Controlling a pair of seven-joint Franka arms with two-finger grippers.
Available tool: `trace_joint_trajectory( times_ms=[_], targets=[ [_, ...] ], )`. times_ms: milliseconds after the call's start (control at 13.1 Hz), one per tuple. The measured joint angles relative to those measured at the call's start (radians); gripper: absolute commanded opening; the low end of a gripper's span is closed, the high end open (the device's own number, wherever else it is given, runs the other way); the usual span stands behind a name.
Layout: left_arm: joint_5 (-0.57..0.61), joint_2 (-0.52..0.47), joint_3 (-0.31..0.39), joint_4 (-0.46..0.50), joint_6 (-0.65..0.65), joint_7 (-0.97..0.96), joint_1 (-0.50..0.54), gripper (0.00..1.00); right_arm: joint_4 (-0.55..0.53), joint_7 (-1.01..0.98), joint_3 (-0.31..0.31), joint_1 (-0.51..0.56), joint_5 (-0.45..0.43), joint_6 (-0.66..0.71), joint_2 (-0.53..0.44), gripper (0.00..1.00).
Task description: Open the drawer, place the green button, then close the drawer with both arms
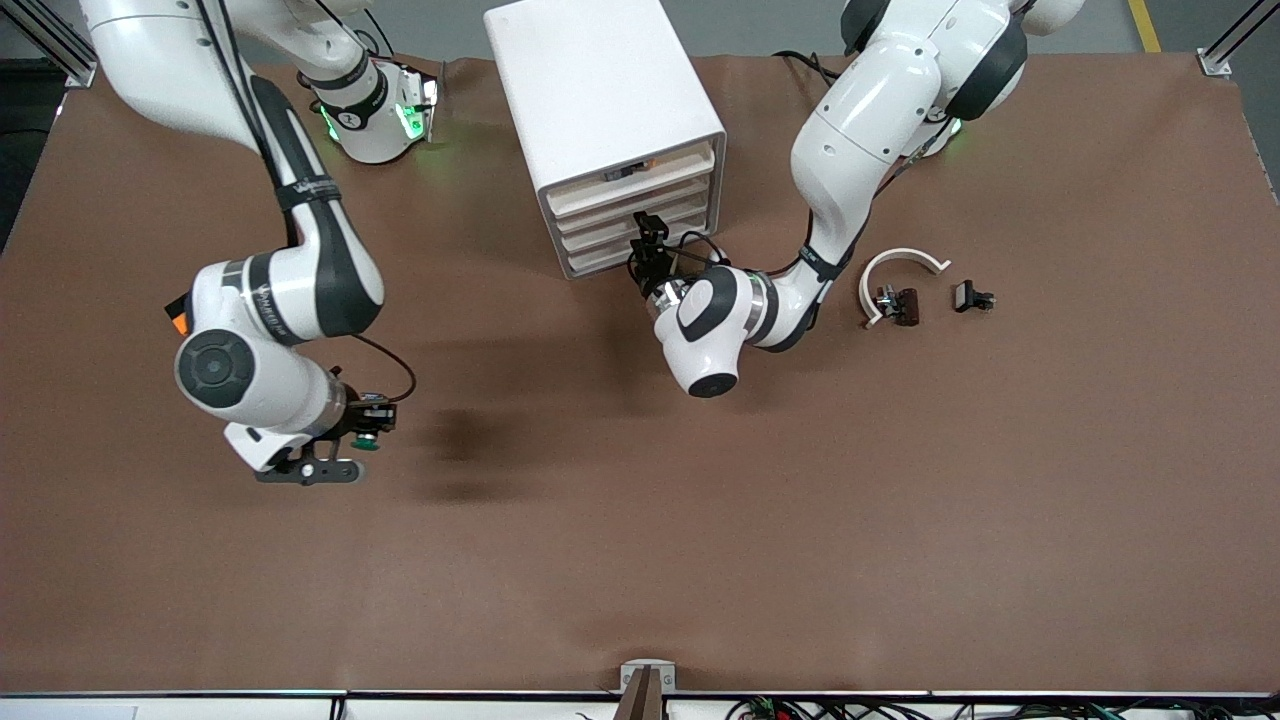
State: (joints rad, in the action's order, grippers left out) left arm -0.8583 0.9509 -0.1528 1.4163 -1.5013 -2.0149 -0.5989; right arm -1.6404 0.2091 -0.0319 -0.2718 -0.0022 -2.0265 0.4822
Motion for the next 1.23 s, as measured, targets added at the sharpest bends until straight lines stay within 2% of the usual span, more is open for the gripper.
trace_joint_trajectory(
  times_ms=[153,460,613,919,1226],
  targets=[
    [0.0,0.0,0.0,0.0,0.007,0.0,-0.005,0.42,0.008,-0.001,0.001,-0.051,0.0,-0.001,-0.001,0.22],
    [0.0,0.013,0.001,0.0,0.008,0.0,-0.002,0.13,0.036,-0.01,0.001,-0.146,0.0,0.006,-0.005,0.22],
    [-0.005,0.018,0.002,-0.001,0.014,-0.027,0.001,0.01,0.049,-0.087,0.002,-0.178,0.0,0.008,-0.007,0.21],
    [-0.005,0.017,0.017,-0.008,0.015,-0.042,0.002,0.0,0.075,-0.246,0.001,-0.191,0.0,0.009,-0.007,0.21],
    [-0.005,0.014,0.081,-0.053,0.022,-0.041,0.008,0.03,0.088,-0.4,0.001,-0.211,0.0,0.008,-0.007,0.21]
  ],
)
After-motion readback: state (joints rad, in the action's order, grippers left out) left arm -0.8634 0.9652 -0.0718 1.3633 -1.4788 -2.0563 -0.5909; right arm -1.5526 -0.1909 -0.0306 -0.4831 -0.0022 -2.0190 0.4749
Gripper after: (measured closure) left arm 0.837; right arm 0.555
